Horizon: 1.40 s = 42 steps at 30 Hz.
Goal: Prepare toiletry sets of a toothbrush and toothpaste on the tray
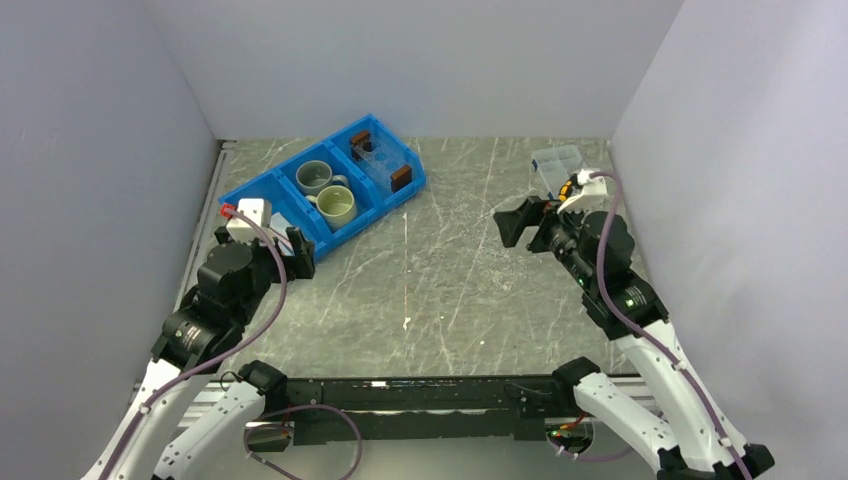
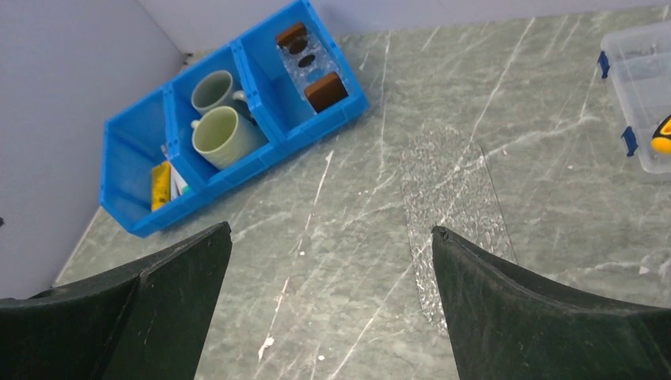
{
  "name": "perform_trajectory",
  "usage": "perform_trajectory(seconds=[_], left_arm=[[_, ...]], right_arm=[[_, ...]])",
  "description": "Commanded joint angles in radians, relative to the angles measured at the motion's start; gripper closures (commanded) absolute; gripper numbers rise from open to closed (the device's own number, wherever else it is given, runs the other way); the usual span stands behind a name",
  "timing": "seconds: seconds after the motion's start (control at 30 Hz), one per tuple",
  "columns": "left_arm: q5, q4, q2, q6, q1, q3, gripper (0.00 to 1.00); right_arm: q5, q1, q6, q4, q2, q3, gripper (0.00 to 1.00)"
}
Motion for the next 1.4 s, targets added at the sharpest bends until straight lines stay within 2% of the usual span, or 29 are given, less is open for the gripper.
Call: perform_trajectory(seconds=[0.0, 0.27, 0.8, 1.0, 1.37], left_arm=[[-0.092, -0.061, 0.071, -0.043, 0.000, 0.100, 0.01], [-0.145, -0.132, 0.218, -0.089, 0.022, 0.204, 0.01], [0.124, -0.099, 0.548, -0.144, 0.308, 0.341, 0.13], [0.209, -0.101, 0.714, -0.175, 0.358, 0.432, 0.21], [0.229, -0.184, 1.000, -0.222, 0.397, 0.632, 0.25]], right_arm=[[-0.032, 0.004, -0.020, -0.004, 0.059, 0.054, 0.01], [-0.090, 0.004, -0.005, 0.024, 0.125, 0.043, 0.03], [-0.094, 0.003, 0.006, 0.024, 0.132, -0.042, 0.04], [-0.090, 0.003, -0.002, 0.009, 0.119, -0.066, 0.04], [-0.114, 0.002, 0.003, 0.000, 0.064, -0.107, 0.04]])
